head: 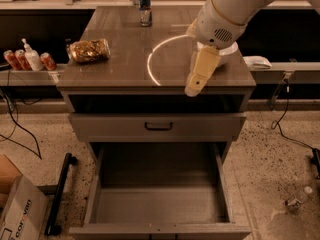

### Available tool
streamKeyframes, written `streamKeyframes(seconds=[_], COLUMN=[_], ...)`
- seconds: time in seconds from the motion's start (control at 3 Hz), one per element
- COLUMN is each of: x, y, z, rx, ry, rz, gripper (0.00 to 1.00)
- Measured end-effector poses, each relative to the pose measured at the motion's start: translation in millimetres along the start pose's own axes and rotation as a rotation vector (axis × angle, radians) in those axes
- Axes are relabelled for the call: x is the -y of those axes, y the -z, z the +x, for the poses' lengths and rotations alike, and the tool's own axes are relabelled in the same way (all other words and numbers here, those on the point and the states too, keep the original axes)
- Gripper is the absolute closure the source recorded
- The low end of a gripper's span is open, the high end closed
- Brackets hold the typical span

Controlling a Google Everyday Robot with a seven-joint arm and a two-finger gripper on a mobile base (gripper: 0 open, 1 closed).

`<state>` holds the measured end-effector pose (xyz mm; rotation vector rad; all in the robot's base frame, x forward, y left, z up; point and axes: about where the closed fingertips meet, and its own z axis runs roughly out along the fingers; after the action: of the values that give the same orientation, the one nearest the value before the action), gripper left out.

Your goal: Place orange can into middle drawer

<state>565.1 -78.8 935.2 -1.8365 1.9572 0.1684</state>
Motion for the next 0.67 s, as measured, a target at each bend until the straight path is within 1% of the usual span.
streamKeyframes(seconds=[0.33,0.67], x=[22.2,45.1], y=[-15.8,-29.9], z=[-13.6,-30.6], rx=[0.068,0.121], ry=[0.009,0.04], rz=[0.033,0.048], gripper=[0.0,0.0])
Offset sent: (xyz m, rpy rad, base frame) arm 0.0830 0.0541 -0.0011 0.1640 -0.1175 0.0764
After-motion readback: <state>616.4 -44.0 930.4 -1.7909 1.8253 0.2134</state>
